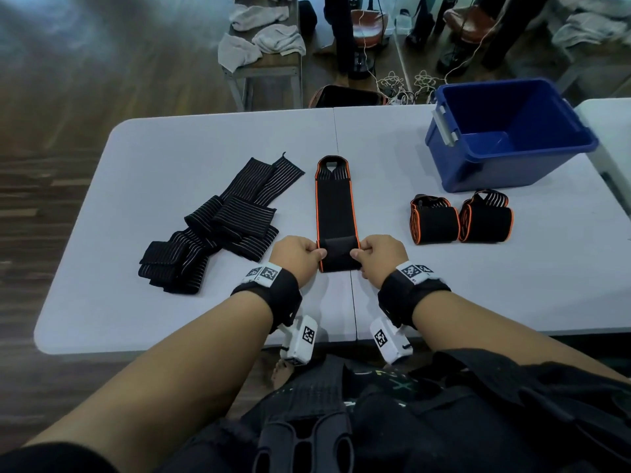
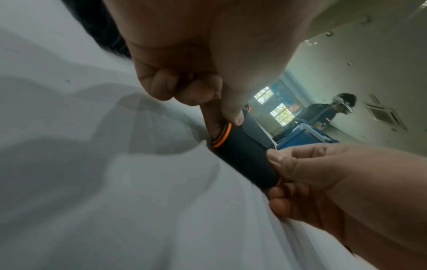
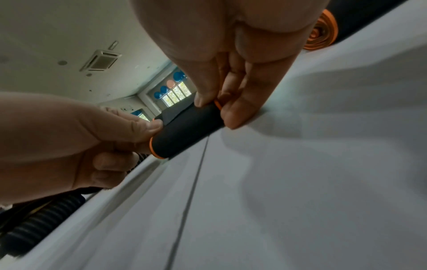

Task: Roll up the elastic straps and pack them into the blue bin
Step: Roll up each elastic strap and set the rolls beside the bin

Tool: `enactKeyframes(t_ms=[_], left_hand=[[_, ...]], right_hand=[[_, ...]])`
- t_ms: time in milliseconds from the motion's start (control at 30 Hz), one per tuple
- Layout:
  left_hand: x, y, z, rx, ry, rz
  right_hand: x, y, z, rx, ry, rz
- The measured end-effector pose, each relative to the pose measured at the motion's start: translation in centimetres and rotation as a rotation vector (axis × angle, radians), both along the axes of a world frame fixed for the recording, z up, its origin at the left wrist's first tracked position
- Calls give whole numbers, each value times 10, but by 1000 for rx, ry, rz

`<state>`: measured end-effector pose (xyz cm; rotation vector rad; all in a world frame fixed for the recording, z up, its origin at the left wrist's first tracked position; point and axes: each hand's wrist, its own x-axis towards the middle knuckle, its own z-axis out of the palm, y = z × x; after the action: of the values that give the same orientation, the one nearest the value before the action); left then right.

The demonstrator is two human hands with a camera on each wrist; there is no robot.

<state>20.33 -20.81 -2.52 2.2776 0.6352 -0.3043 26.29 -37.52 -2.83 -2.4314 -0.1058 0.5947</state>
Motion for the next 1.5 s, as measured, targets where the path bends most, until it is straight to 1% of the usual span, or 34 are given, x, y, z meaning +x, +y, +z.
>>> enactKeyframes(t_ms=[167,267,333,433,467,567,767,867,933,1000,1067,1100,1200,1267,1367,1500], left_hand=[[5,-1,-2,-12,38,-5],[6,-3,2,11,52,-17],[6,-5,3,34,32,4],[2,-10,3,10,-67,79],[1,-12,2,26,-83,53],[-1,-13,1,92,-99,-52],[2,-7,-4,197,-71,-174],[-3,1,-9,148,-89,-206],[-5,8,-12,118,-65,-263],[-7,15,-14,133,-34,-320],[-7,16,-16,142,-37,-308],[-6,16,-16,116,-56,-276],[-3,13,-15,-67,-106,-96],[2,13,-17,-104,-92,-38],[7,11,-17,-120,-50,3],[13,3,-12,-85,17,-25]], right_hand=[[5,5,1,-131,22,50],[9,9,1,-172,61,64],[9,9,2,-191,47,62],[2,5,2,-58,-19,18],[0,3,3,-38,-48,46],[-3,0,6,-69,-120,167],[0,2,3,-161,-124,298],[3,-5,2,-183,-101,369],[7,-9,1,-235,-91,433],[10,-10,0,-263,-98,456],[13,-9,-1,-232,-100,429],[13,-8,-2,-200,-93,406],[16,-8,-4,-85,-62,307],[20,-7,-4,-60,-41,230],[24,-2,-1,-114,11,201],[29,4,2,-285,88,187]])
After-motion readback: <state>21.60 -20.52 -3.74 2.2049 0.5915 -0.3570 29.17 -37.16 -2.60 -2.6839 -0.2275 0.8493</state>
